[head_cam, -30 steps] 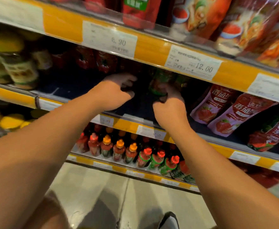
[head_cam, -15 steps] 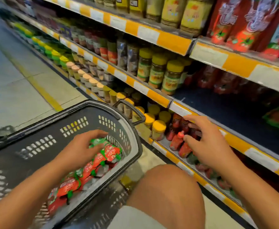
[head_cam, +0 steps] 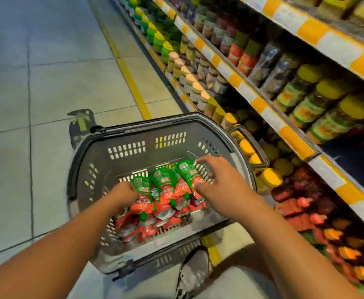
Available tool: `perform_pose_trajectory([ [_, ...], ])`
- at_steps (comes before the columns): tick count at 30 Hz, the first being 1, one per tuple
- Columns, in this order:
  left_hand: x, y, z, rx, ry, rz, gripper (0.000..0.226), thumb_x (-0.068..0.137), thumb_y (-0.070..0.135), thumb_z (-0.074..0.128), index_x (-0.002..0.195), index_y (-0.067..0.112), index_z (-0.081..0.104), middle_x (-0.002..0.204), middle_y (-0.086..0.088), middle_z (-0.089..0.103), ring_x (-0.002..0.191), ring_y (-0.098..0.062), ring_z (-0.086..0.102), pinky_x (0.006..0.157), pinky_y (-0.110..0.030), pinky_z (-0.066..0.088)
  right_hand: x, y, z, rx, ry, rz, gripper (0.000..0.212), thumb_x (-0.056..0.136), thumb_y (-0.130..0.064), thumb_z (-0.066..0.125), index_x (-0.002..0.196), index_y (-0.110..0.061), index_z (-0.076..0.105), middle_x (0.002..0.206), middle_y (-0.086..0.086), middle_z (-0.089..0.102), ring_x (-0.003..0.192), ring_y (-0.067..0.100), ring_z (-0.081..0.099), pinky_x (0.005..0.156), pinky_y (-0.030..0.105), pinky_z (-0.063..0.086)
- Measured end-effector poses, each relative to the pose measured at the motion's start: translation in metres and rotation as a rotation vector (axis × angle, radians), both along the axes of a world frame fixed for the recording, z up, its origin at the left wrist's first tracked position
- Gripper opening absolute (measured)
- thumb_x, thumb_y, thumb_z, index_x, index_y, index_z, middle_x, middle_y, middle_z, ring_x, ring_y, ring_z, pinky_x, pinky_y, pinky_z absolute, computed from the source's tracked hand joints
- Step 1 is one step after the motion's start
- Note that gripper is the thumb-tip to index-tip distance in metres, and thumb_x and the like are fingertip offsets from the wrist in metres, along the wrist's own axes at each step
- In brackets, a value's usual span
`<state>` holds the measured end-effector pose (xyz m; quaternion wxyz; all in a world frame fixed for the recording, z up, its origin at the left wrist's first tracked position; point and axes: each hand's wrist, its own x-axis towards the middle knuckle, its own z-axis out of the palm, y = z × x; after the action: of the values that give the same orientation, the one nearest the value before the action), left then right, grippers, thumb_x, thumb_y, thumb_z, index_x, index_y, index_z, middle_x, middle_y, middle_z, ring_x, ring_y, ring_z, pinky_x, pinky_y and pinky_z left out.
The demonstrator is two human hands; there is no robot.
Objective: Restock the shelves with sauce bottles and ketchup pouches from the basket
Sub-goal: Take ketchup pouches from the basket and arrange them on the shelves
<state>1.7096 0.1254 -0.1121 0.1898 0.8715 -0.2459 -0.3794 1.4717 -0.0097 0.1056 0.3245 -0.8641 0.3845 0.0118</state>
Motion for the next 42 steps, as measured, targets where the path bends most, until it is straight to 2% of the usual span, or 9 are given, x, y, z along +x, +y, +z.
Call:
perform_pose_trajectory([
  [5,-0.013,-0.017,-0.027,0.082,0.132,-0.012,0.037,0.104,0.021,0.052,0.135,0.004,0.062,0.141,-0.017,0.062,0.128,-0.034,0.059,0.099,-0.03,0.048,0.027,0.004,-0.044,0.104,0.068,0.064,0.062,0.095,-0.026,0.068,0.152,-0.028,0.044,0.156,-0.002,0.041,0.135,0.021,0.052,0.107,0.041,0.047],
  [12,-0.013,-0.018,-0.084,0.178,-0.002,0.283,0.049,0.079,0.033,0.076,0.122,0.015,0.064,0.121,-0.014,0.071,0.105,-0.033,0.071,0.088,-0.037,0.058,0.011,-0.012,-0.076,0.204,0.143,0.055,0.058,0.095,-0.025,0.067,0.149,-0.029,0.045,0.15,0.0,0.045,0.111,0.018,0.061,0.089,0.03,0.045],
  [16,-0.016,-0.022,-0.083,0.063,0.105,0.436,0.03,0.075,0.024,0.067,0.102,0.017,0.057,0.094,-0.018,0.073,0.076,-0.035,0.072,0.068,-0.043,0.063,-0.001,-0.021,-0.082,0.213,0.181,0.034,0.063,0.093,-0.022,0.067,0.151,-0.03,0.044,0.149,0.001,0.046,0.117,0.022,0.06,0.097,0.04,0.053],
  [18,-0.021,-0.032,-0.059,-0.041,0.159,0.501,0.025,0.083,0.01,0.057,0.107,0.019,0.053,0.083,-0.02,0.068,0.059,-0.031,0.064,0.049,-0.032,0.052,-0.002,-0.024,-0.084,0.213,0.186,0.023,0.064,0.092,-0.02,0.068,0.151,-0.029,0.044,0.149,0.002,0.047,0.118,0.023,0.06,0.097,0.038,0.052],
  [23,-0.027,-0.056,0.034,-0.361,0.537,0.725,0.015,0.094,-0.002,0.052,0.088,0.008,0.062,0.054,-0.004,0.047,0.042,-0.014,0.039,0.039,-0.018,0.034,0.003,-0.026,-0.087,0.213,0.147,0.022,0.069,0.091,-0.022,0.075,0.151,-0.032,0.042,0.144,0.001,0.05,0.108,0.019,0.062,0.089,0.036,0.053],
  [28,-0.064,-0.042,0.137,-0.555,1.053,0.693,0.006,0.09,0.002,0.062,0.092,0.008,0.06,0.054,0.004,0.046,0.043,-0.004,0.041,0.039,-0.015,0.037,0.004,-0.019,-0.083,0.24,0.07,0.057,0.092,0.08,-0.036,0.087,0.156,-0.037,0.036,0.155,-0.008,0.042,0.134,0.019,0.05,0.106,0.037,0.047],
  [33,-0.084,-0.038,0.188,-0.737,1.447,0.678,0.009,0.079,0.002,0.06,0.087,0.005,0.062,0.064,0.001,0.05,0.045,-0.002,0.047,0.041,-0.015,0.042,0.01,-0.015,-0.076,0.312,-0.201,-0.018,0.039,0.082,-0.025,0.087,0.113,-0.039,0.069,0.102,-0.016,0.074,0.094,0.006,0.069,0.092,0.037,0.058],
  [37,-0.077,-0.056,0.179,-0.835,1.191,0.544,0.022,0.097,0.012,0.053,0.111,0.004,0.067,0.076,-0.01,0.062,0.057,-0.016,0.059,0.051,-0.024,0.052,0.008,-0.017,-0.077,0.314,-0.298,-0.126,0.023,0.084,-0.036,0.08,0.106,-0.036,0.073,0.097,-0.014,0.077,0.096,0.009,0.072,0.092,0.042,0.059],
  [42,-0.063,-0.076,0.074,-0.506,0.254,0.267,0.011,0.095,0.01,0.06,0.09,0.013,0.068,0.077,-0.008,0.069,0.068,-0.022,0.065,0.056,-0.03,0.052,-0.002,-0.026,-0.075,0.307,-0.302,-0.252,0.016,0.089,-0.03,0.081,0.083,-0.036,0.067,0.087,-0.015,0.073,0.085,0.002,0.067,0.08,0.029,0.054],
])
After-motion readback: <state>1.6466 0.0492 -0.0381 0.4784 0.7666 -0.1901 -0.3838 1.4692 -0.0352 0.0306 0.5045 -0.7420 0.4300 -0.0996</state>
